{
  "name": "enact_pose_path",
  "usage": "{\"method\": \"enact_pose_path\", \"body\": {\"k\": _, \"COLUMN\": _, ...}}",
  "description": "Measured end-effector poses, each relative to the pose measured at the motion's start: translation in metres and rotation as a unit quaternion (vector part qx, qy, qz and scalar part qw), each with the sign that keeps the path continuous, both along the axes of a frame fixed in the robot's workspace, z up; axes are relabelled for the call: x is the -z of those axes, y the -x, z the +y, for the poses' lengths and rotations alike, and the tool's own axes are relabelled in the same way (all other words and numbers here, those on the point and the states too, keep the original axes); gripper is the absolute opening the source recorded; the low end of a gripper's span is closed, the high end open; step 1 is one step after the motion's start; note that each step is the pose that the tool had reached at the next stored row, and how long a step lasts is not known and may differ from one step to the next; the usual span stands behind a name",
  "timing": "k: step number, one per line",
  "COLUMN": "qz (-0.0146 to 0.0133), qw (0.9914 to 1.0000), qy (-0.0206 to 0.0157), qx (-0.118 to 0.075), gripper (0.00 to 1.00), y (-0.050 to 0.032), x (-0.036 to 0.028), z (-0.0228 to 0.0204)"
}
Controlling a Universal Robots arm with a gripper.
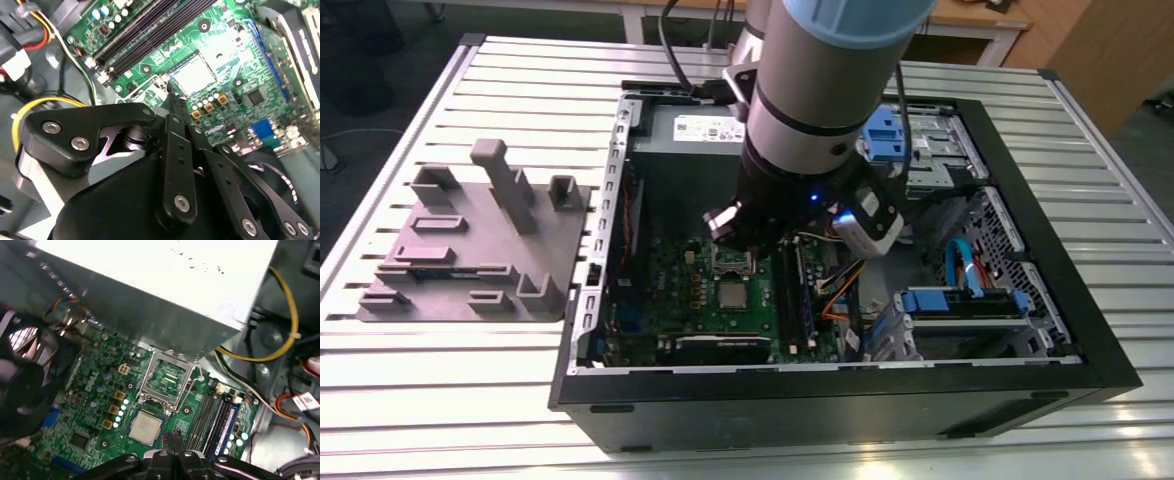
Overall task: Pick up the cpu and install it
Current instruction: 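Close the cpu cover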
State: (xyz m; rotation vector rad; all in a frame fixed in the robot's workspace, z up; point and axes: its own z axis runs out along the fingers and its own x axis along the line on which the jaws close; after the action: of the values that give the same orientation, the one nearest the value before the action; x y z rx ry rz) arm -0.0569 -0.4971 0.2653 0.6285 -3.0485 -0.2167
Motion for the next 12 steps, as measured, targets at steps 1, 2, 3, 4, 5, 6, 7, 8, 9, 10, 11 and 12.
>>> {"method": "enact_pose_path", "body": {"k": 1, "qz": 0.0000, "qw": 0.99998, "qy": 0.0000, "qx": -0.006, "gripper": 0.10, "y": -0.0002, "x": 0.0002, "z": 0.0000}}
{"method": "enact_pose_path", "body": {"k": 2, "qz": 0.0000, "qw": 0.99996, "qy": 0.0001, "qx": -0.008, "gripper": 0.10, "y": -0.0002, "x": 0.0002, "z": 0.0000}}
{"method": "enact_pose_path", "body": {"k": 3, "qz": 0.0000, "qw": 0.99996, "qy": 0.0001, "qx": -0.009, "gripper": 0.10, "y": -0.0002, "x": 0.0002, "z": 0.0000}}
{"method": "enact_pose_path", "body": {"k": 4, "qz": 0.0000, "qw": 0.99996, "qy": 0.0001, "qx": -0.009, "gripper": 0.10, "y": -0.0002, "x": 0.0003, "z": 0.0000}}
{"method": "enact_pose_path", "body": {"k": 5, "qz": 0.0000, "qw": 0.99996, "qy": 0.0000, "qx": -0.009, "gripper": 0.10, "y": -0.0003, "x": 0.0004, "z": 0.0000}}
{"method": "enact_pose_path", "body": {"k": 6, "qz": 0.0000, "qw": 0.99995, "qy": 0.0000, "qx": -0.010, "gripper": 0.10, "y": -0.0003, "x": 0.0005, "z": 0.0000}}
{"method": "enact_pose_path", "body": {"k": 7, "qz": 0.0000, "qw": 0.99995, "qy": 0.0000, "qx": -0.010, "gripper": 0.10, "y": -0.0003, "x": 0.0004, "z": 0.0000}}
{"method": "enact_pose_path", "body": {"k": 8, "qz": 0.0000, "qw": 0.99995, "qy": 0.0000, "qx": -0.010, "gripper": 0.10, "y": -0.0003, "x": 0.0004, "z": 0.0000}}
{"method": "enact_pose_path", "body": {"k": 9, "qz": 0.0000, "qw": 0.99995, "qy": 0.0000, "qx": -0.010, "gripper": 0.10, "y": -0.0003, "x": 0.0004, "z": 0.0000}}
{"method": "enact_pose_path", "body": {"k": 10, "qz": 0.0000, "qw": 0.99995, "qy": 0.0000, "qx": -0.010, "gripper": 0.10, "y": -0.0003, "x": 0.0004, "z": 0.0000}}
{"method": "enact_pose_path", "body": {"k": 11, "qz": 0.0000, "qw": 0.99995, "qy": 0.0000, "qx": -0.010, "gripper": 0.10, "y": -0.0003, "x": 0.0004, "z": 0.0000}}
{"method": "enact_pose_path", "body": {"k": 12, "qz": 0.0000, "qw": 0.99995, "qy": 0.0000, "qx": -0.010, "gripper": 0.10, "y": -0.0003, "x": 0.0005, "z": 0.0000}}
